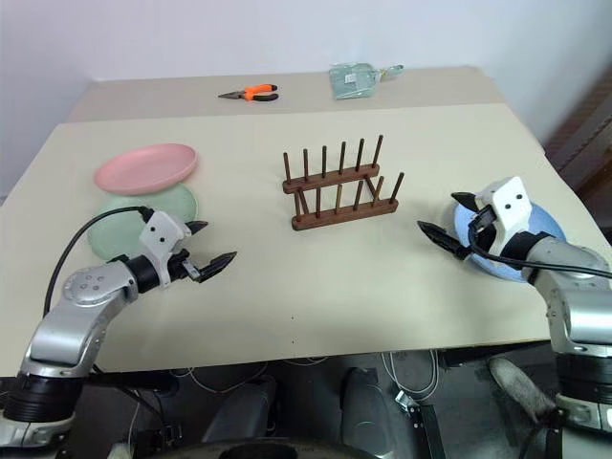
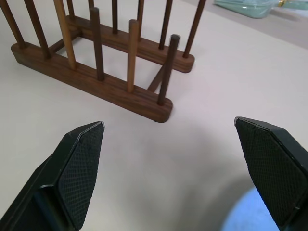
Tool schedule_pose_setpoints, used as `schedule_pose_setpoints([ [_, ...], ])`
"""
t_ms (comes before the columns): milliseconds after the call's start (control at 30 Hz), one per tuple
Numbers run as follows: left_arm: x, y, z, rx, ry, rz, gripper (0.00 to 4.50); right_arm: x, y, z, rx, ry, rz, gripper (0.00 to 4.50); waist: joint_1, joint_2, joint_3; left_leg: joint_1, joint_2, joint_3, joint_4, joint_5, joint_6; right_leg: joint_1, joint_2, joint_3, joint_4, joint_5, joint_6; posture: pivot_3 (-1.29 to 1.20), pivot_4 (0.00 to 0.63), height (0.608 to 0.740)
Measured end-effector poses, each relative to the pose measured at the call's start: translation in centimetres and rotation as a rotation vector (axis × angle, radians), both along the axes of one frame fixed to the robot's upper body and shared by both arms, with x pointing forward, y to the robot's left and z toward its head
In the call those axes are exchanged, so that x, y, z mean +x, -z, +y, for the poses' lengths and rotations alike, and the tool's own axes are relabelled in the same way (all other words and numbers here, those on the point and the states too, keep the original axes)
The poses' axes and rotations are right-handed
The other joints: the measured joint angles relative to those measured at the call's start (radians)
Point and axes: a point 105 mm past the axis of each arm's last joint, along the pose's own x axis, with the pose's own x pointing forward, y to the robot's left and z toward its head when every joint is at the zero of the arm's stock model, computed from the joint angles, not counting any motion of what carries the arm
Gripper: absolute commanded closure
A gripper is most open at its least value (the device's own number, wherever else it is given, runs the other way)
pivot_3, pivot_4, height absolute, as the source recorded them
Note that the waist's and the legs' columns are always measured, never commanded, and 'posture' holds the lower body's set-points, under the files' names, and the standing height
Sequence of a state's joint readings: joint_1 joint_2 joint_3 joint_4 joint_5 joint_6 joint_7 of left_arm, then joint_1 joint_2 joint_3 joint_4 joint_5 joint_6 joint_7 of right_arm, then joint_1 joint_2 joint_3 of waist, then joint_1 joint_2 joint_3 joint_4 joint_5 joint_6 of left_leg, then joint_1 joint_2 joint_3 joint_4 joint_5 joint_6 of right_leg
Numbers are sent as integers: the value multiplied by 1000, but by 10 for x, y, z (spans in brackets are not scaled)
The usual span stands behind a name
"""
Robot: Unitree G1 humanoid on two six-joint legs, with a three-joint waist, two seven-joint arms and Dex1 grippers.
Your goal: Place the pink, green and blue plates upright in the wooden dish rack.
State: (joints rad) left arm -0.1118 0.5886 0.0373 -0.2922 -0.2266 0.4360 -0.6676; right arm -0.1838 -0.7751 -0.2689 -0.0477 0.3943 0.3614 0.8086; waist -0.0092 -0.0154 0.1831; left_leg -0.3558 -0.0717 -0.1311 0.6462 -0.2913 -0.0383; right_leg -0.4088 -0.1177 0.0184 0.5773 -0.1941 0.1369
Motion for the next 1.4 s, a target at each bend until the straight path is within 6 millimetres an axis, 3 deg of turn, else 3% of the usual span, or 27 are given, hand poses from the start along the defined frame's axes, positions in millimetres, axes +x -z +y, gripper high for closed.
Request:
schedule_pose_setpoints([
  [233, 4, -2, -11, -23, 10, -5, 0, 10, -6, 10, -32, -28, -48, 68, 0, 0, 0, 0, 0, 0, 0, 0, 0, 0, 0, 0, 0, 0, 0, 0, 150, 740],
  [367, 13, -3, -28, -36, 67, -3, 0, 7, 2, 17, -7, -89, 13, 68, 6, 0, 0, 0, -1, 0, 1, 0, 0, 0, 0, 0, 0, 0, 0, 0, 150, 740],
  [467, 21, 0, -44, -16, 144, 16, 0, -1, 20, 22, -16, -119, 82, 68, 13, 0, 0, 0, -1, 0, 1, 0, 0, 0, 0, 0, 0, 0, 0, 0, 150, 740],
  [567, 34, 16, -62, 46, 231, 41, 0, -14, 34, 29, -27, -126, 122, 68, 23, 0, 0, -1, -1, 0, 1, 0, 0, 0, 0, -1, 0, 0, 0, 0, 150, 740],
  [700, 57, 25, -91, 52, 328, 53, 0, -30, 40, 54, -7, -156, 102, 68, 26, -1, 0, -1, -1, 0, 3, 0, 0, 1, 0, -1, -1, 1, 3, 0, 150, 740],
  [867, 77, 26, -124, 31, 422, 64, 0, -46, 45, 66, 11, -113, 92, 68, 25, -2, 0, -1, -2, 0, 3, 0, 0, 1, -1, -1, -1, 2, 4, 0, 150, 740],
  [1000, 80, 28, -142, 26, 477, 72, 1257, -55, 47, 60, -7, -55, 93, 0, 27, -2, -1, -1, -2, -1, 3, 0, 0, 2, -1, -1, 0, 1, 5, 0, 150, 740],
  [1167, 76, 31, -149, 18, 532, 64, 3759, -58, 42, 56, -23, -30, 77, 0, 23, -2, -1, 0, -2, -1, 3, 0, 0, 2, 0, -1, 0, 1, 5, 0, 150, 740],
  [1267, 69, 31, -146, 32, 586, 55, 3752, -58, 38, 46, -58, -13, 71, 0, 22, -2, -1, 0, -2, -1, 2, 0, 0, 1, 0, -2, 0, 1, 5, 0, 150, 740],
  [1400, 45, 34, -131, 93, 740, 74, 3752, -64, 32, 27, -114, 11, 85, 0, 22, -2, -1, -1, -1, -1, 1, 0, 1, 1, 0, -1, 0, 1, 5, 0, 150, 740],
])
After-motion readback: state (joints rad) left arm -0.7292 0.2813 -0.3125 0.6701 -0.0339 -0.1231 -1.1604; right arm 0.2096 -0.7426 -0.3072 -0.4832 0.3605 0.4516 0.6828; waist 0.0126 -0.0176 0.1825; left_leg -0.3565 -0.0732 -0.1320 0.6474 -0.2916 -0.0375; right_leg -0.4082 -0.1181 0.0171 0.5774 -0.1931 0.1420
